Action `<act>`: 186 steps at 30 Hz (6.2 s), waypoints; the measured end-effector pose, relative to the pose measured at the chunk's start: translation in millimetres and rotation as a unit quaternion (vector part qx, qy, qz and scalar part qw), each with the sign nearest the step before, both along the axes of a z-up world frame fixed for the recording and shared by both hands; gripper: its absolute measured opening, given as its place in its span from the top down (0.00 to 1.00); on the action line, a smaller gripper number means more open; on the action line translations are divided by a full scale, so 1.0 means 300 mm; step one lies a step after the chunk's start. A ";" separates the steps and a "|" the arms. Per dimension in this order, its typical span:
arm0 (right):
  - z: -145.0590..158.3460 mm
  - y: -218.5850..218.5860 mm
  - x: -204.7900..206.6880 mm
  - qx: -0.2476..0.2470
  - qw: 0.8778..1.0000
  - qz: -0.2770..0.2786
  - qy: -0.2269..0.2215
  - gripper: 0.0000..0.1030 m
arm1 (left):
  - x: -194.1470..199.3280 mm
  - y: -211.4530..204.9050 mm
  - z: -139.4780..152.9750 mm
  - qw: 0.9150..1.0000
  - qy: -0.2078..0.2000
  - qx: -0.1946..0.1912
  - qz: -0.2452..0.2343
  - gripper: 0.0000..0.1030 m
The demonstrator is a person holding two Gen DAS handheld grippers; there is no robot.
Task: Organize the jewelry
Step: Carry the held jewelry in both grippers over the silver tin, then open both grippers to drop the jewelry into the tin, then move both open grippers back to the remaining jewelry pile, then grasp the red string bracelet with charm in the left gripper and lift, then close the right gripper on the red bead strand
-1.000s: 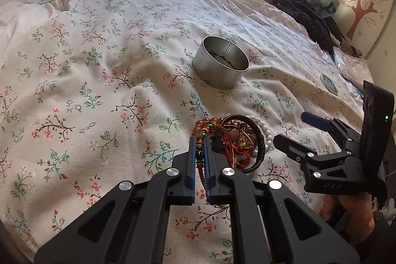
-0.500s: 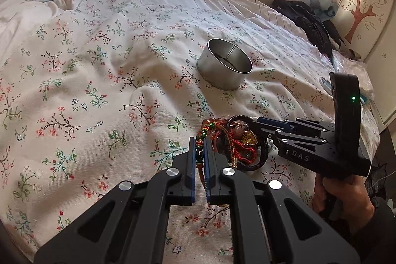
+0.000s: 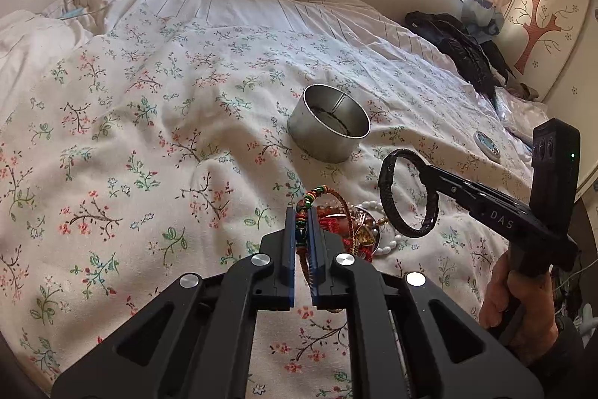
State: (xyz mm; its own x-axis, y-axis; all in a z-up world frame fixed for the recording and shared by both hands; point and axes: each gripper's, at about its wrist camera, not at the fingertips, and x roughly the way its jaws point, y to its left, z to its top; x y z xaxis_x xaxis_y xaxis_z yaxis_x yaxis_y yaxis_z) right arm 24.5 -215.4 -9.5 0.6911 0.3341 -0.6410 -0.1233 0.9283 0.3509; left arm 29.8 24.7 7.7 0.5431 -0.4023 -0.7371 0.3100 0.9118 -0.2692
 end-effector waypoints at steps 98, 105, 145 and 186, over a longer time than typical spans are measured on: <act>-0.004 -0.061 -0.104 -0.046 0.994 -0.103 0.006 0.31 | -0.149 -0.264 -0.015 0.987 -0.053 0.153 0.019 0.29; -0.008 -0.078 -0.103 -0.034 0.994 -0.106 0.008 0.31 | -0.153 -0.287 -0.056 0.985 -0.041 0.167 0.007 0.30; -0.028 -0.088 -0.084 -0.016 0.995 -0.099 0.018 0.25 | -0.018 -0.387 -0.137 0.989 -0.006 0.137 -0.060 0.67; -0.126 0.420 0.009 -0.122 0.968 0.214 0.043 0.90 | -0.010 0.069 0.031 0.993 -0.033 -0.088 0.075 0.94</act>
